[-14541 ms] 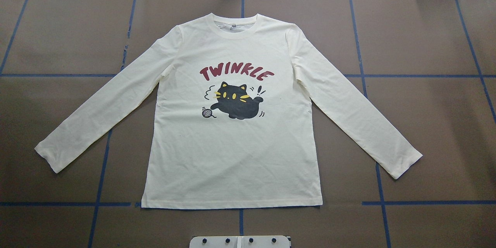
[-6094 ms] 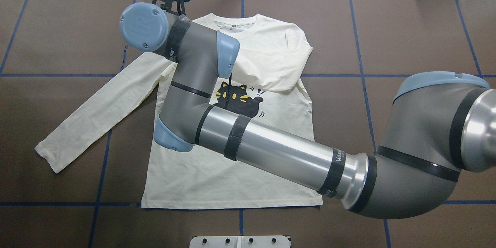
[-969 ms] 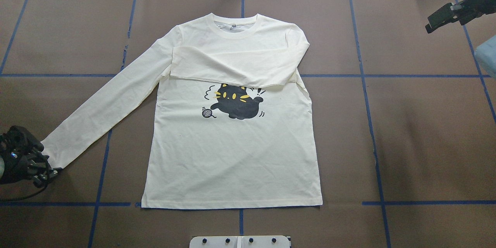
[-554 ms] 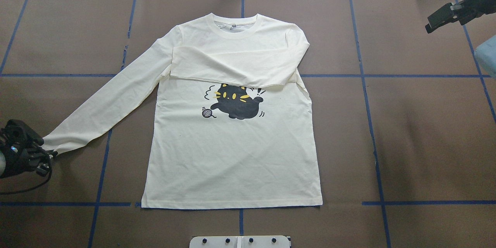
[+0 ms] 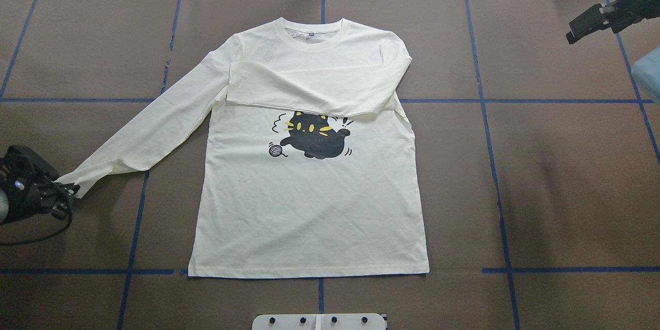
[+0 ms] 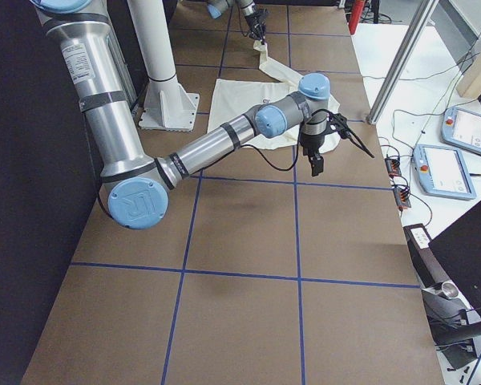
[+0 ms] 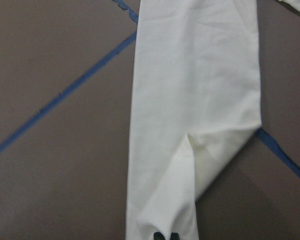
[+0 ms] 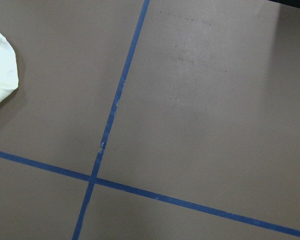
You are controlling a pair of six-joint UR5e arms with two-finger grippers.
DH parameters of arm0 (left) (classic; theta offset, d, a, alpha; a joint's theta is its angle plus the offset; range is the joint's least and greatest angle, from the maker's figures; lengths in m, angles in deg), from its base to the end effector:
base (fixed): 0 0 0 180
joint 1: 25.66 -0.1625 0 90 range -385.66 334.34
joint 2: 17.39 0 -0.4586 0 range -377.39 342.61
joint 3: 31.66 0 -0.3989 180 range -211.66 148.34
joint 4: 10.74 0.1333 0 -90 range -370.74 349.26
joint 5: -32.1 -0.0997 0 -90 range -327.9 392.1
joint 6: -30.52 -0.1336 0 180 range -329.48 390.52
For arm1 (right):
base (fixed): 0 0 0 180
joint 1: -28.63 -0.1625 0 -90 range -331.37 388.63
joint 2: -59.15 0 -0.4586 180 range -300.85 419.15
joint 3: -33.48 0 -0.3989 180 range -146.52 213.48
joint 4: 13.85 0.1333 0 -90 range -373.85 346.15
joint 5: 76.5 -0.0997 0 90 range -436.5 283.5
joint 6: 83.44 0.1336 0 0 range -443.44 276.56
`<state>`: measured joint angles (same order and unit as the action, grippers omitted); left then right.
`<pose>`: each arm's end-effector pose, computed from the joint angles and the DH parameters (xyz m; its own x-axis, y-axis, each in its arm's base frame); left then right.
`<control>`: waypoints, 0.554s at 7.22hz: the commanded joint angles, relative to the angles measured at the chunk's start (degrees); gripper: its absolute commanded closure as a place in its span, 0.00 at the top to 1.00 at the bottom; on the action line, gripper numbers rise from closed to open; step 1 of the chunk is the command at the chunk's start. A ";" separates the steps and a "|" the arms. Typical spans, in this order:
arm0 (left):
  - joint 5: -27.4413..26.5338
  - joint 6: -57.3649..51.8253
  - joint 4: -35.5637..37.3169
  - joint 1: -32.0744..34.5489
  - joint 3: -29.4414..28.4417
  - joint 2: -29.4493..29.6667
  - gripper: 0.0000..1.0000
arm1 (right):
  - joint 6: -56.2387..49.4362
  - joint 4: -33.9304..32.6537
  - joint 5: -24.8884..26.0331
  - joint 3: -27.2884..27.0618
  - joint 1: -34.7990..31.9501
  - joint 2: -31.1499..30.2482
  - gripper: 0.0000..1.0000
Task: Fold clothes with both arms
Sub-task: 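Lift the sleeve with the left gripper and fold it across the shirt body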
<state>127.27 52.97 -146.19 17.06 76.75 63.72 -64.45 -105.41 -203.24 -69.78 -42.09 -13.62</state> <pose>0.2768 -0.4206 0.5444 0.7354 0.5738 -0.3605 -0.1524 0.6584 0.7370 -0.1539 -0.6016 0.4436 0.7189 -0.2396 0.6525 0.0582 0.9561 0.2871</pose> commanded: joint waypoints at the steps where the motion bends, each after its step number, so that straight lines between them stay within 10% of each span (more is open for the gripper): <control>1: 2.03 -2.23 22.39 7.36 -0.39 20.38 0.00 | -0.01 -0.02 0.09 0.08 -0.03 0.00 1.00; 4: 2.03 6.60 46.20 7.20 -9.03 48.79 0.00 | 0.08 -0.02 0.18 0.17 -0.21 0.26 1.00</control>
<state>129.32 54.69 -108.16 24.34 72.98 100.57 -64.44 -105.43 -203.14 -69.65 -42.21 -13.47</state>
